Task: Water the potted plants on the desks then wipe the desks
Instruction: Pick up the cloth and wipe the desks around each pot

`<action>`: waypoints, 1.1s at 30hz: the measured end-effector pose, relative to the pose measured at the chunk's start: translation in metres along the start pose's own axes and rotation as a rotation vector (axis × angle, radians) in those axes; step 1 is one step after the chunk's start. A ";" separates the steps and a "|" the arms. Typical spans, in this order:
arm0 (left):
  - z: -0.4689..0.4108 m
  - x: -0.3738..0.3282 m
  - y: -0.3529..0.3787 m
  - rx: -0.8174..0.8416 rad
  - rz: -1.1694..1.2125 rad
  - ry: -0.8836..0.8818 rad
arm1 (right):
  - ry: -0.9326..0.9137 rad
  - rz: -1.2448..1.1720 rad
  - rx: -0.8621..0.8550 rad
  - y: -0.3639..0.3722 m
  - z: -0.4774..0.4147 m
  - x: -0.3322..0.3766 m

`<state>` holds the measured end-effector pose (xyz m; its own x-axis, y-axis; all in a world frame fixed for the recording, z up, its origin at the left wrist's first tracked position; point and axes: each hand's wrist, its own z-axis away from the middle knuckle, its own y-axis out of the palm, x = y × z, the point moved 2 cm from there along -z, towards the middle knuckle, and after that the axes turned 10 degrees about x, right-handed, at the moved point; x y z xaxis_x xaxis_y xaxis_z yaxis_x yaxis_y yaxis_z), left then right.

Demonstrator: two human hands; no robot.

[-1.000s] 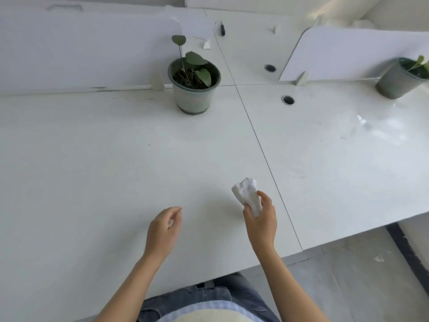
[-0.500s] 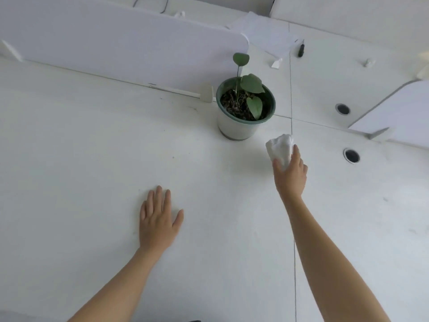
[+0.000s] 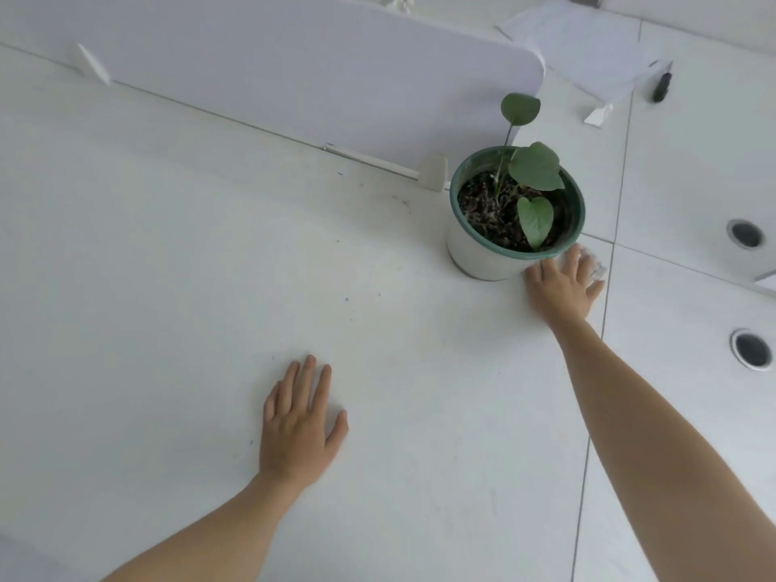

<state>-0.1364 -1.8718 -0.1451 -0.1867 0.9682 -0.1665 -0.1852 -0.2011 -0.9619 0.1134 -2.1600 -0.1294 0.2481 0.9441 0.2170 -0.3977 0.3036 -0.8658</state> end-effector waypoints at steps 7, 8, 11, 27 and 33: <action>-0.001 0.000 0.002 -0.036 -0.007 -0.001 | -0.078 -0.082 -0.201 0.040 0.057 0.007; -0.001 0.000 0.002 -0.039 -0.008 -0.001 | -0.106 -0.072 -0.227 0.052 0.073 0.015; -0.001 0.001 0.003 -0.042 -0.010 0.004 | -0.374 0.052 -0.251 0.091 0.111 0.053; -0.001 0.003 0.009 -0.061 0.033 0.020 | -0.407 0.234 0.077 0.064 0.027 0.192; -0.002 0.001 0.007 -0.068 0.024 0.016 | -0.774 0.401 0.097 0.077 0.073 0.153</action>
<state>-0.1363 -1.8718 -0.1519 -0.1750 0.9655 -0.1927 -0.1144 -0.2144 -0.9700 0.0560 -1.9832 -0.1294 -0.5814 0.7934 0.1803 -0.4088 -0.0933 -0.9079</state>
